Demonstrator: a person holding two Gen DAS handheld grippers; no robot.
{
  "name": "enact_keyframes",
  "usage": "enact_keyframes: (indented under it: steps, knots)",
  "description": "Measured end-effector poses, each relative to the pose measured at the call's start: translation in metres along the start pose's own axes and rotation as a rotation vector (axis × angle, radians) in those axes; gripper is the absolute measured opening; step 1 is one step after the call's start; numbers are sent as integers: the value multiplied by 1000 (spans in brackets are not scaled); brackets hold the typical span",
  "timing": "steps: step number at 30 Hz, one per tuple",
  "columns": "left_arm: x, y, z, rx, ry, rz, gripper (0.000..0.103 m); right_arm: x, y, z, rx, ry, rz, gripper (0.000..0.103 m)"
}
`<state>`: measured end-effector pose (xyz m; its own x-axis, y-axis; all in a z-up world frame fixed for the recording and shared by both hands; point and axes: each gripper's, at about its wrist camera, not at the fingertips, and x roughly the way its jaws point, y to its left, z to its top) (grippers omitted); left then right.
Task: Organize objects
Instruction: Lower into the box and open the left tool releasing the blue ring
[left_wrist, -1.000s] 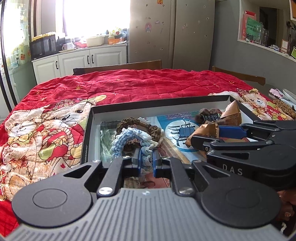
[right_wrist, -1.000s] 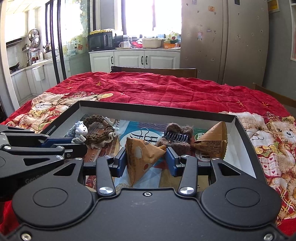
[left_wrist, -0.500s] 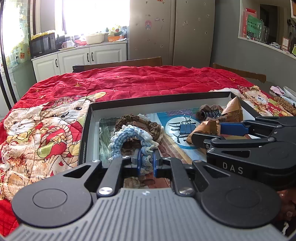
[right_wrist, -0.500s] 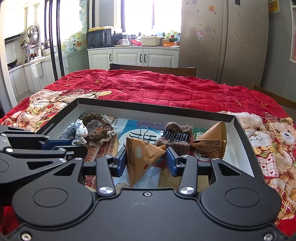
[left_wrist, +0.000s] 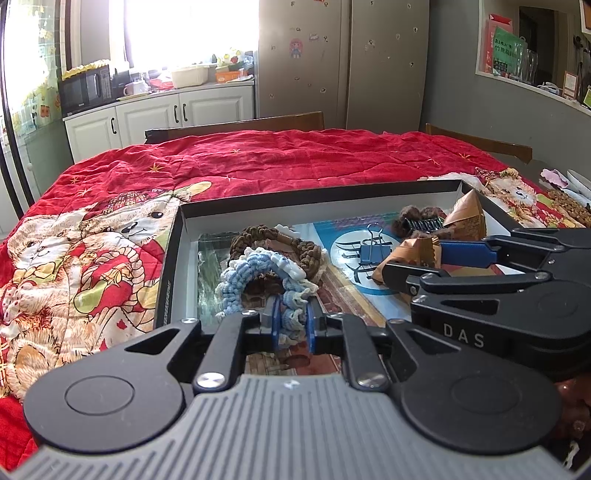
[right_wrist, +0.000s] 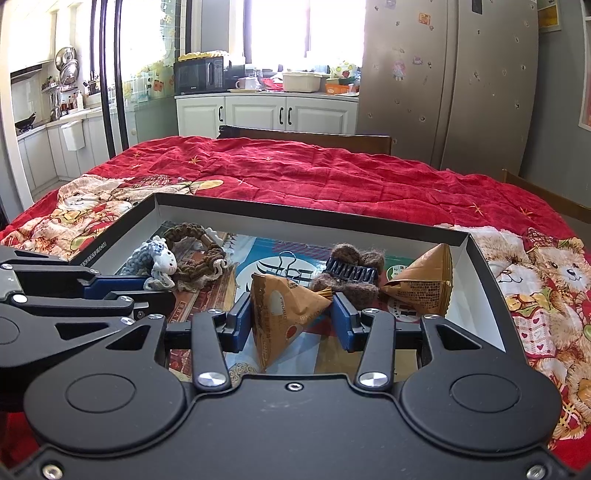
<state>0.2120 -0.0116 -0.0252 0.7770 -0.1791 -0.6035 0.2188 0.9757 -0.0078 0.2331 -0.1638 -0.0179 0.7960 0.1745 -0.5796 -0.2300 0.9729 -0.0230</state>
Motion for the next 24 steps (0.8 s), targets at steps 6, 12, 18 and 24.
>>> enact_keyframes:
  steps: [6,12,18,24]
  knots:
    - [1,0,0,0,0,0,22,0,0,0,-1,0,0,44]
    - [1,0,0,1,1,1,36,0,0,0,-1,0,0,44]
    - [1,1,-2,-1,-1,3,40,0,0,0,0,0,0,44]
    - [1,1,-2,0,1,3,42,0,0,0,1,2,0,45]
